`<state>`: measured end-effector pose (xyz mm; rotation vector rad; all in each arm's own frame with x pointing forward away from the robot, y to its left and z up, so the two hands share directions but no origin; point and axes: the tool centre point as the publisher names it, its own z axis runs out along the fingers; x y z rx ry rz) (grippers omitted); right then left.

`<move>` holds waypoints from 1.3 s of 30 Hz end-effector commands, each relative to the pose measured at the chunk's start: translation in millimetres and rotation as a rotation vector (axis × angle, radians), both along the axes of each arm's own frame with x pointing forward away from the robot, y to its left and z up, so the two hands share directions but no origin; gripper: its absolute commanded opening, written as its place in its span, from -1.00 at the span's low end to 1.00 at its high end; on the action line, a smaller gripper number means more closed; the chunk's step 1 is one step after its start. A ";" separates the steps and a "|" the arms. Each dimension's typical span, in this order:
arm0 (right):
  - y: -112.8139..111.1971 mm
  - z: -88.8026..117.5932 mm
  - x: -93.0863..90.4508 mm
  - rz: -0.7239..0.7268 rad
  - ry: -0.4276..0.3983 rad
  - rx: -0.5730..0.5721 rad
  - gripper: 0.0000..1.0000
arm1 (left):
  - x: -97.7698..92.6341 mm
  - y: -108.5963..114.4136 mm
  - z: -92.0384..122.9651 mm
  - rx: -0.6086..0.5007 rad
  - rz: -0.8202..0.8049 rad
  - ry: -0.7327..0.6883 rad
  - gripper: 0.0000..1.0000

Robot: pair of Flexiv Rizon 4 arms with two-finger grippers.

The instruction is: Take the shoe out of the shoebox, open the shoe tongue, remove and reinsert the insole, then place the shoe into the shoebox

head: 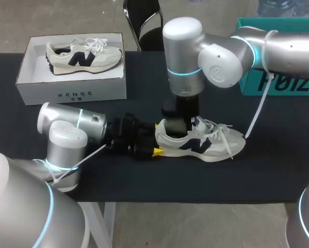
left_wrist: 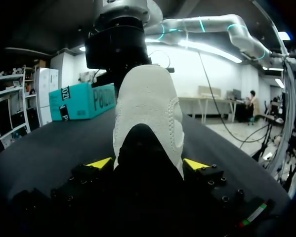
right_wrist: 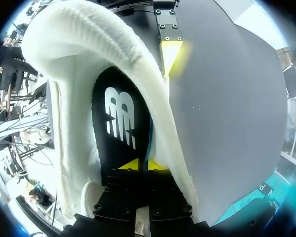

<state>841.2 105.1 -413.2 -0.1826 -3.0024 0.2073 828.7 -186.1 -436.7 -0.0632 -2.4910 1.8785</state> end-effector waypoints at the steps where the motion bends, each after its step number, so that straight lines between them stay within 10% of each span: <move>1: 4.3 -1.0 -16.9 -0.001 -0.022 0.006 -1.00 | 4.9 -3.7 -2.7 0.001 0.005 0.000 -1.00; 21: 8.7 56.0 -4.8 0.013 -0.080 0.020 -1.00 | 4.9 -3.7 -2.7 0.001 0.005 0.000 -1.00; 39: -12.6 59.9 0.8 -0.049 -0.107 0.048 -1.00 | 4.9 -3.7 -2.7 0.001 0.005 0.000 -1.00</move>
